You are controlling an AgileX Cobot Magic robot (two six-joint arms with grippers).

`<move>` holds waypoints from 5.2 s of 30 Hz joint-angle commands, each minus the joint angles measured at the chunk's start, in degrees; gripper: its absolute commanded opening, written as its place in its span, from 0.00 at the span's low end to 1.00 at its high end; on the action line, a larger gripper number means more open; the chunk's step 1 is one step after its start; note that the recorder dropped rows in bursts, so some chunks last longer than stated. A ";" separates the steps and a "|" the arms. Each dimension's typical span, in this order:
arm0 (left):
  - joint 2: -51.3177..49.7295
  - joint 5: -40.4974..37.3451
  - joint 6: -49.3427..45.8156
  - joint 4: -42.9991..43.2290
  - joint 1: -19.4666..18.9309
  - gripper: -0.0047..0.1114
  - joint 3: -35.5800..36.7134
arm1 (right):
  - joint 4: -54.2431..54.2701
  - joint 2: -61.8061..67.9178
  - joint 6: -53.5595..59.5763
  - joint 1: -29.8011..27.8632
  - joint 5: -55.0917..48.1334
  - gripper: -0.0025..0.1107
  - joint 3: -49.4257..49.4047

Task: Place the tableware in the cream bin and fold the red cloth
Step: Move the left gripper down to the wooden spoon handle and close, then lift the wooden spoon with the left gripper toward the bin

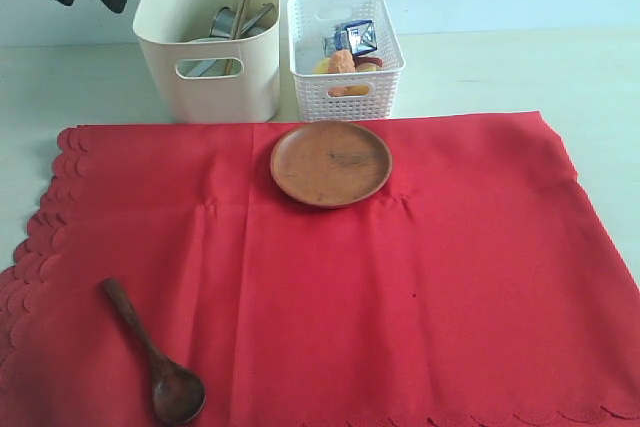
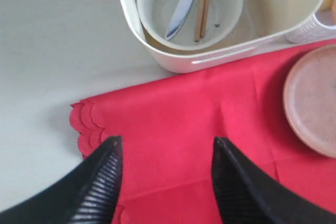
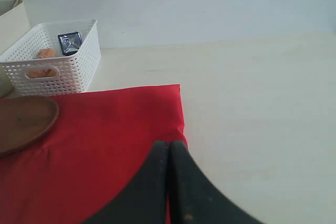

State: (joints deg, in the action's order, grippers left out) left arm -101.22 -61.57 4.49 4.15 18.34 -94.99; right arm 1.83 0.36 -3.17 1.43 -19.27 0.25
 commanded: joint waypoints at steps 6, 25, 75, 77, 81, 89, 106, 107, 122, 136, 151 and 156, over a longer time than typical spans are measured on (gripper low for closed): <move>7.69 -0.65 -8.40 -2.27 0.13 0.48 10.19 | -0.13 -0.36 0.09 -0.26 0.48 0.02 -0.25; 10.27 -6.24 -44.49 -15.25 0.13 0.48 34.17 | -0.38 -0.36 0.09 -0.26 0.48 0.02 -0.25; 0.45 14.71 -107.72 -21.49 9.76 0.30 47.96 | -0.26 -0.36 0.09 -0.15 0.48 0.02 -0.25; 0.45 14.99 -107.72 -21.49 9.76 0.27 47.96 | -0.26 -0.36 0.09 -0.15 0.48 0.02 -0.25; 0.45 15.89 -107.72 -21.26 9.76 0.27 47.96 | -0.40 -0.36 0.09 -0.14 0.48 0.02 -0.25; 0.45 19.47 -107.83 -21.26 9.76 0.49 47.96 | -0.40 -0.36 0.09 -0.14 0.48 0.02 -0.25; -0.81 20.33 -109.38 -21.00 9.76 0.37 49.78 | -0.28 -0.36 0.09 -0.14 0.48 0.02 -0.25; -0.81 20.33 -109.38 -21.00 9.76 0.37 49.78 | -0.28 -0.36 0.09 -0.14 0.48 0.02 -0.25; 0.45 24.19 -108.85 -19.67 9.76 0.04 50.14 | -0.40 -0.36 0.09 -0.14 0.48 0.02 -0.25; 9.70 20.02 -98.58 -21.07 9.76 0.04 50.14 | -0.28 -0.36 0.09 -0.14 0.48 0.02 -0.25; 21.28 24.92 -54.06 -21.07 9.62 0.04 50.14 | -0.39 -0.36 0.09 -0.14 0.48 0.02 -0.25; 22.68 29.43 -44.22 -21.07 9.62 0.04 49.89 | -0.39 -0.36 0.09 -0.14 0.48 0.02 -0.25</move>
State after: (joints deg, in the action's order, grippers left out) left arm -79.50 -34.98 -45.35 -16.44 27.96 -44.90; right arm 1.83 0.36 -3.17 1.43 -19.27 0.25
